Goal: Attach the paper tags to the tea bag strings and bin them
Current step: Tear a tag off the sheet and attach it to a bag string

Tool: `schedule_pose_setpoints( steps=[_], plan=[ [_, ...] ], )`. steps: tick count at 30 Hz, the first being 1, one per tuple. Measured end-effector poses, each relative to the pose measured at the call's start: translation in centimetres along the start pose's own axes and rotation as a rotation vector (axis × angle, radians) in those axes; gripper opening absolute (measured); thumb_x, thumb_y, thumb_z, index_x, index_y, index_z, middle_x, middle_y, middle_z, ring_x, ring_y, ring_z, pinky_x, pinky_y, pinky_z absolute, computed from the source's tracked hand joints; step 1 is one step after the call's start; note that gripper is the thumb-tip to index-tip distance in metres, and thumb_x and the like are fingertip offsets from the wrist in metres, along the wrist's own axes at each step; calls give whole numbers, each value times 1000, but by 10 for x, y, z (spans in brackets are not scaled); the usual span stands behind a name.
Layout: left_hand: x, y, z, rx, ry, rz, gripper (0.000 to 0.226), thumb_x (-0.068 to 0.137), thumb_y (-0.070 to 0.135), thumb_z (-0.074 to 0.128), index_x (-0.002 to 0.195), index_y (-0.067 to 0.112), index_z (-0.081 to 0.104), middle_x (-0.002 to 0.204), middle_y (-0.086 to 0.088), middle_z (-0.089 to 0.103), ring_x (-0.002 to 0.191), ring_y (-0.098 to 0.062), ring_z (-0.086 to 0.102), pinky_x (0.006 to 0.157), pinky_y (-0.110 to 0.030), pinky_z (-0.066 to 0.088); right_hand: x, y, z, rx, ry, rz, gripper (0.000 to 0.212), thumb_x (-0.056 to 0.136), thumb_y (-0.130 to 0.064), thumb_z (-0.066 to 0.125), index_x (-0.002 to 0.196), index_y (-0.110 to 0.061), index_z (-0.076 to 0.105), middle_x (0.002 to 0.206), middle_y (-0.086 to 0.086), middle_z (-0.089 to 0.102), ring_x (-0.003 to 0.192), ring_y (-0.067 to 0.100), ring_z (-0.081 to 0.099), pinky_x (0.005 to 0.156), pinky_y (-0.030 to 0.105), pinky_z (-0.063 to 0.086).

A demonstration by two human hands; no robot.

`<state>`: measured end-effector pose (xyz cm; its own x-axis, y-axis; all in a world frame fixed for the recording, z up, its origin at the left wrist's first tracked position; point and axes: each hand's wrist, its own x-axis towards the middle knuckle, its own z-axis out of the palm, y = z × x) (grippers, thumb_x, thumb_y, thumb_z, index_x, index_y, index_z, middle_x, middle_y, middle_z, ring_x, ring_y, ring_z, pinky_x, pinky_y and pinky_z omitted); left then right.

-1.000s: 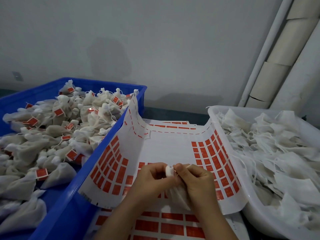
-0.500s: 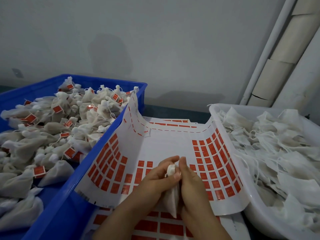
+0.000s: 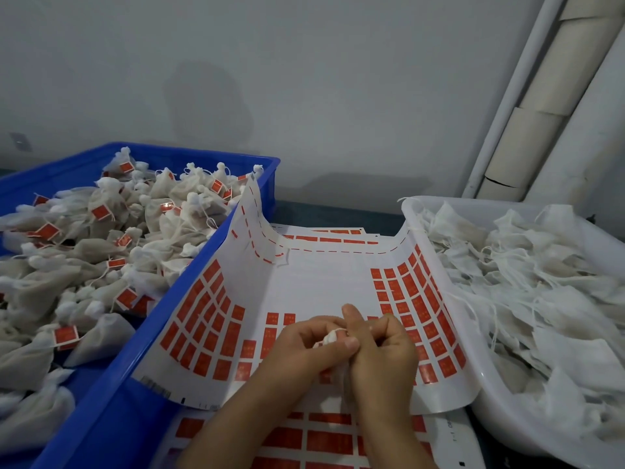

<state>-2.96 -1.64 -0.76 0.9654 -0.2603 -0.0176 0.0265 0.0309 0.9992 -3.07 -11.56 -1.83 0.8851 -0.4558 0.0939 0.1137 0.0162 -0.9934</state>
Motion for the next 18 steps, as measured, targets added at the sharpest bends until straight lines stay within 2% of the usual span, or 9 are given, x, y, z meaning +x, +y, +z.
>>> schedule_pose_setpoints(
  steps=[2, 4, 6, 8, 10, 13, 15, 18],
  plan=[
    [0, 1, 1, 8, 24, 30, 33, 70, 39, 63, 88, 12, 73, 90, -4, 71, 89, -20, 67, 77, -26, 56, -1, -3, 0, 14, 36, -51, 35, 76, -30, 70, 57, -10, 50, 47, -6, 57, 45, 5, 56, 43, 9, 43],
    [0, 1, 4, 7, 82, 58, 33, 72, 37, 61, 86, 8, 70, 85, -12, 69, 86, -29, 65, 79, -35, 56, -2, -5, 1, 47, 42, -68, 37, 70, -40, 67, 58, -9, 51, 49, -5, 57, 46, 4, 55, 46, 8, 43],
    [1, 1, 6, 42, 152, 94, 26, 76, 34, 61, 81, 10, 68, 76, -8, 67, 78, -28, 65, 75, -33, 57, -3, -5, 2, 64, 43, -71, 41, 63, -48, 62, 60, -8, 52, 51, -4, 58, 49, 5, 56, 47, 8, 44],
    [1, 0, 7, 75, 216, 139, 16, 82, 26, 62, 79, 12, 67, 67, 2, 65, 69, -18, 63, 66, -23, 55, -2, -6, 2, 62, 30, -68, 42, 61, -52, 60, 60, -11, 52, 51, -5, 57, 48, 5, 55, 47, 8, 44],
    [0, -1, 7, 106, 244, 179, 11, 83, 21, 64, 79, 11, 67, 67, 3, 66, 66, -15, 62, 61, -18, 52, -1, -6, 2, 55, -2, -64, 44, 62, -57, 55, 62, -13, 51, 51, -6, 56, 47, 5, 54, 46, 10, 45],
    [-1, 0, 7, 123, 235, 214, 4, 82, 12, 66, 79, 13, 68, 72, 1, 68, 71, -17, 65, 63, -18, 53, 3, -6, 0, 49, -47, -63, 44, 65, -57, 51, 65, -13, 50, 51, -7, 56, 47, 4, 54, 46, 10, 45],
    [-2, 0, 6, 115, 248, 256, 9, 81, 7, 69, 77, 16, 68, 74, 2, 69, 73, -17, 66, 62, -19, 54, 4, -6, -1, 26, -83, -80, 43, 65, -57, 49, 65, -14, 49, 50, -10, 54, 47, 2, 53, 47, 8, 44],
    [-4, 1, 5, 178, 265, 346, 5, 73, 15, 65, 74, 21, 66, 74, 6, 67, 72, -16, 64, 65, -22, 56, 5, -5, -1, -16, -138, -95, 41, 67, -55, 49, 65, -14, 49, 49, -12, 52, 48, 0, 52, 48, 6, 43]
  ],
)
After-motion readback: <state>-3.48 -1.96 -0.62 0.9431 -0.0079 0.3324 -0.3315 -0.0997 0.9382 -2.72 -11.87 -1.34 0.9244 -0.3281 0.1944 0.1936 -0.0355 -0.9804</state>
